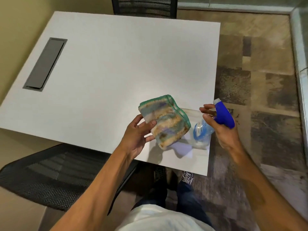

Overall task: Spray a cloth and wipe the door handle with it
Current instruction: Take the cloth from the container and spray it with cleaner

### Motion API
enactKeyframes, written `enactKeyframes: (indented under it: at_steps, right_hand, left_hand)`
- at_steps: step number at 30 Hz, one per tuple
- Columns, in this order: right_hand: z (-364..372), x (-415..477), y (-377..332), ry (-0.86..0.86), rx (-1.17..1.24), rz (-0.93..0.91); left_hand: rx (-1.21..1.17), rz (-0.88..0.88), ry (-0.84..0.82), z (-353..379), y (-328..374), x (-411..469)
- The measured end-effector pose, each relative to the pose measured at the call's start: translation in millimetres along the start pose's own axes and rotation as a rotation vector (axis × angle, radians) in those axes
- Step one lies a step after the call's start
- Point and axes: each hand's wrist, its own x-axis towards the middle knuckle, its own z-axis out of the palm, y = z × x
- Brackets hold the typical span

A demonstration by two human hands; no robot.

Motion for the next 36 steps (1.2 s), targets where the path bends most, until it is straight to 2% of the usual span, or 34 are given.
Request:
enactKeyframes:
  at_steps: [4, 8, 15, 21, 25, 30, 36]
  right_hand:
    - [4.6, 4.5, -10.9, 0.010, 0.015, -0.033]
    - [13.7, -0.8, -50.1, 0.038, -0.004, -0.072]
    - [27.1, -29.2, -110.4, -0.017, -0.203, -0.219]
    - [46.0, -56.8, -113.4, -0.150, -0.224, -0.087]
    - [60.3, -66.3, -98.0, -0.205, -0.364, 0.013]
    - [73.4, -69.5, -86.8, -0.198, -0.556, 0.100]
    - [85.3, -73.1, -84.5, -0.141, -0.641, 0.190]
  left_hand:
    - [-0.021, 0.009, 0.008, -2.8, 0.6, -1.4]
    - [-0.031, 0.028, 0.010, -4.7, 3.3, -1.3]
    - [-0.041, 0.070, 0.008, -6.8, 8.6, 1.0]
    - [-0.066, 0.093, 0.009, -5.1, 8.4, 1.4]
    - [-0.039, 0.110, 0.012, -3.7, 6.0, 2.2]
    - [0.051, 0.145, 0.014, -2.5, 3.7, 3.4]
    - [0.065, 0.150, 0.004, -2.1, 2.1, 2.7]
